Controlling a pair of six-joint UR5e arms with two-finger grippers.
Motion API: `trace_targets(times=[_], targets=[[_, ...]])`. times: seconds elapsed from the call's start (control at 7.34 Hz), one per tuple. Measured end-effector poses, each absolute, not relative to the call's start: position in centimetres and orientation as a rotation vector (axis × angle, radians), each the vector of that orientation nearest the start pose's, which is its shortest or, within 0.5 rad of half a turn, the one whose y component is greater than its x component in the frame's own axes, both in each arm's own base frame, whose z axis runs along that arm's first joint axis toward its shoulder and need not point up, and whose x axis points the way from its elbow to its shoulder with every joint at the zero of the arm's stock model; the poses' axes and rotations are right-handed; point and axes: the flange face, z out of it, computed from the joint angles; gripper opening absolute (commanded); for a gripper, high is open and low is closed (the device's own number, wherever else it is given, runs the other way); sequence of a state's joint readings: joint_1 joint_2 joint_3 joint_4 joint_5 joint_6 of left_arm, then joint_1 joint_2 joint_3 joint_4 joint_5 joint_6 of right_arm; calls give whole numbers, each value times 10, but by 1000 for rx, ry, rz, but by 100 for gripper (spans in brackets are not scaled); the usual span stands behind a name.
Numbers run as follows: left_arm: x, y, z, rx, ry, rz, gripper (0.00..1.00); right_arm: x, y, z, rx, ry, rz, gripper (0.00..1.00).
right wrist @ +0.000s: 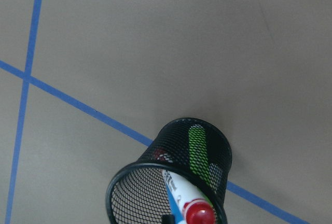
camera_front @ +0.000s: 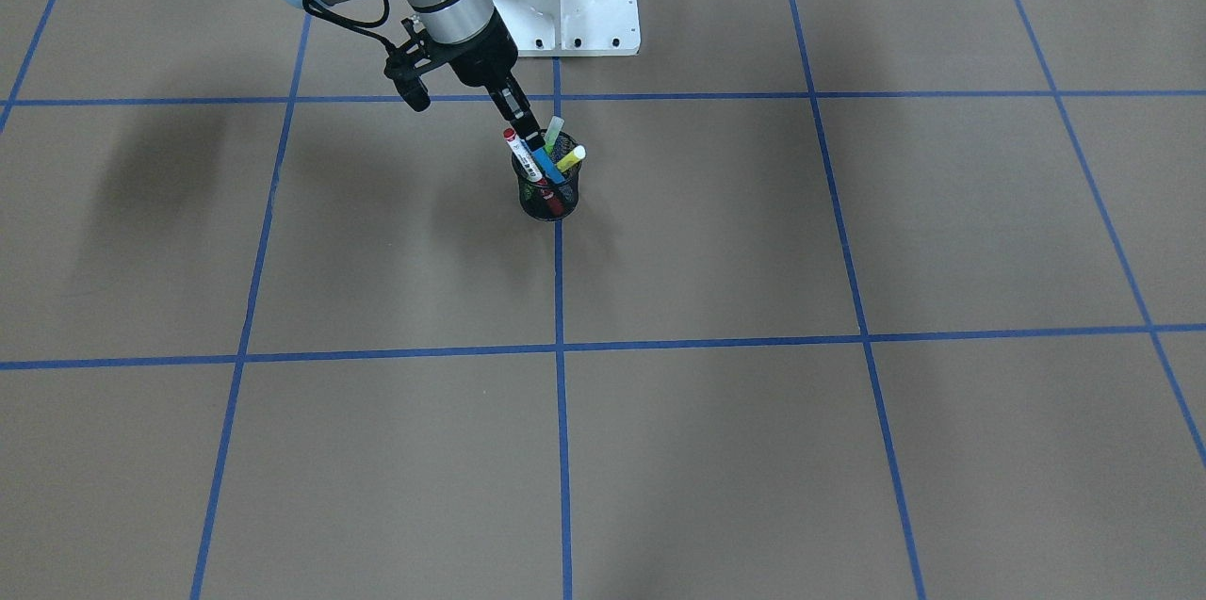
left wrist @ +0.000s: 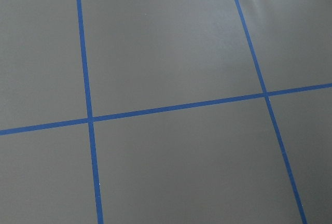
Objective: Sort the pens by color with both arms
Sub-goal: 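Lift the blue marker out of the cup with the right gripper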
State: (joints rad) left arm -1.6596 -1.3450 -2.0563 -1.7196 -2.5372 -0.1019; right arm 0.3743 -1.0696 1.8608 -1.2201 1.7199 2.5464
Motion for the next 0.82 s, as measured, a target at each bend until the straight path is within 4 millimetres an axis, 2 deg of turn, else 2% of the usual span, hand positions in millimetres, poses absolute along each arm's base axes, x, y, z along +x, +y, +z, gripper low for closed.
trace_targets(times=[0.27,0.82], targets=[[-86,-391,488,369,953,23,100,-525,-334,207,-494,-1113,1107,11],[-86,-391,489,368,953,22,100,-522,-333,203,-501,-1122,1104,10]])
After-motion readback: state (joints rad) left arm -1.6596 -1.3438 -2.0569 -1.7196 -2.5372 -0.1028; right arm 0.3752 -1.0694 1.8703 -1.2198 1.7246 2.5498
